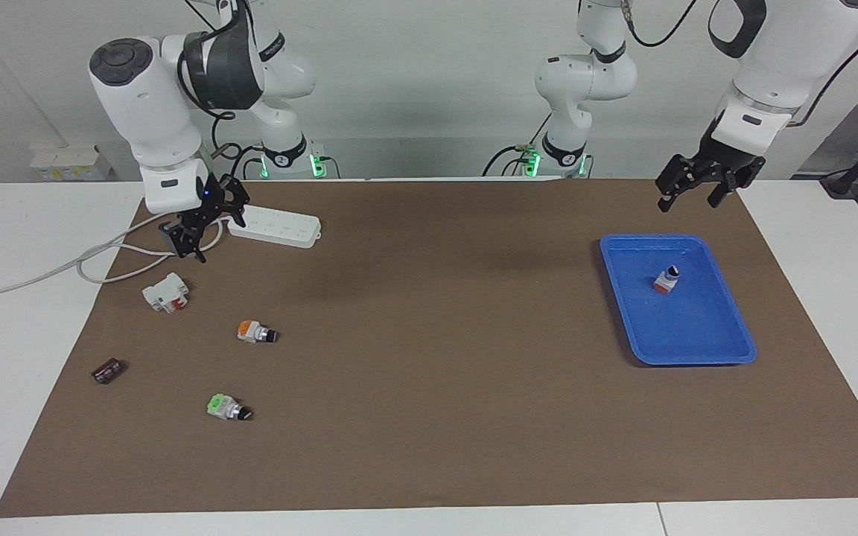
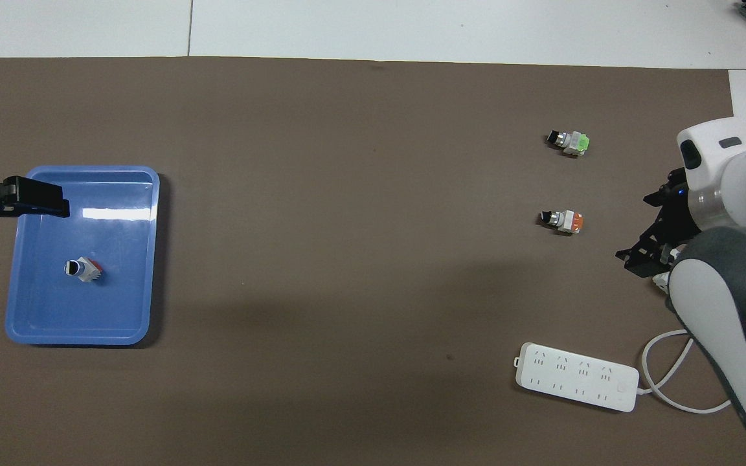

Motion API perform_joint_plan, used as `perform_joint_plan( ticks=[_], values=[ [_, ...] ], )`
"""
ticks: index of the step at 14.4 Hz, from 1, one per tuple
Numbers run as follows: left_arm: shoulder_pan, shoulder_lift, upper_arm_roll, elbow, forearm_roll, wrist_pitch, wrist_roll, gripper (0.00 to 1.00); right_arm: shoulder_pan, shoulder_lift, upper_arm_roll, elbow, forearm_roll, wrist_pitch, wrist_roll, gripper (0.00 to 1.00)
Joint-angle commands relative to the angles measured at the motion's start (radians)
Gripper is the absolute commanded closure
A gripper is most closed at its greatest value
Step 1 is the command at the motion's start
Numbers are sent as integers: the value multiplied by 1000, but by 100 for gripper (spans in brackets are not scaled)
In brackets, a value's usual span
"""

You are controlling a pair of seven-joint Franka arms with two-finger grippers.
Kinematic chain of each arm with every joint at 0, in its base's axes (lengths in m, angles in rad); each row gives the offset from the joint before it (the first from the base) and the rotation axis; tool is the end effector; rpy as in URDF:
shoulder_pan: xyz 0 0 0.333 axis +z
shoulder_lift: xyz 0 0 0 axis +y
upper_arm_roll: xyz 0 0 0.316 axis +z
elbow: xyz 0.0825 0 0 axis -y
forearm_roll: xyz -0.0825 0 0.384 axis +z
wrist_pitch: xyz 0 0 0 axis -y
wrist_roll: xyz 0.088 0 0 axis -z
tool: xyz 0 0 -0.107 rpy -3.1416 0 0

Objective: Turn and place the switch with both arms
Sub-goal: 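Move the right gripper toward the orange-and-white switch module, then grasp the orange-and-white switch with the right gripper and lift it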

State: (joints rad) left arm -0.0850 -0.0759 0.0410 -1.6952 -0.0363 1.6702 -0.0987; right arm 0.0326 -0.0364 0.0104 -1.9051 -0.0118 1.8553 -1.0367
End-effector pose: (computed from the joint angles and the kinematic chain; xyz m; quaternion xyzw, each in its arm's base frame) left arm 0.5386 -0.0264 0.6158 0.9991 0.0287 0.0239 0.0214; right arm 0.5483 0.0227 0.5098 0.8569 0.5154 -0.0087 0.0019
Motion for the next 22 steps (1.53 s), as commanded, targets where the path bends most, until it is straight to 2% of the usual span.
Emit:
perform_joint_plan(
  ticks=[1, 6, 10, 17, 22],
  values=[
    [14, -30, -7, -37, -5, 16, 2, 0, -14, 32, 8, -34, 18, 28, -182, 0],
    [14, -30, -7, -37, -5, 16, 2, 0, -25, 131, 6, -41, 9, 107, -355, 0],
    [14, -30, -7, -37, -5, 16, 2, 0, -56, 182, 8, -126, 4, 295, -448, 0],
    [14, -30, -7, -37, -5, 16, 2, 0, -57, 230, 6, -212, 4, 467, -471, 0],
    [14, -30, -7, -37, -5, 16, 2, 0, -56, 256, 6, -238, 4, 560, -474, 0]
  ],
)
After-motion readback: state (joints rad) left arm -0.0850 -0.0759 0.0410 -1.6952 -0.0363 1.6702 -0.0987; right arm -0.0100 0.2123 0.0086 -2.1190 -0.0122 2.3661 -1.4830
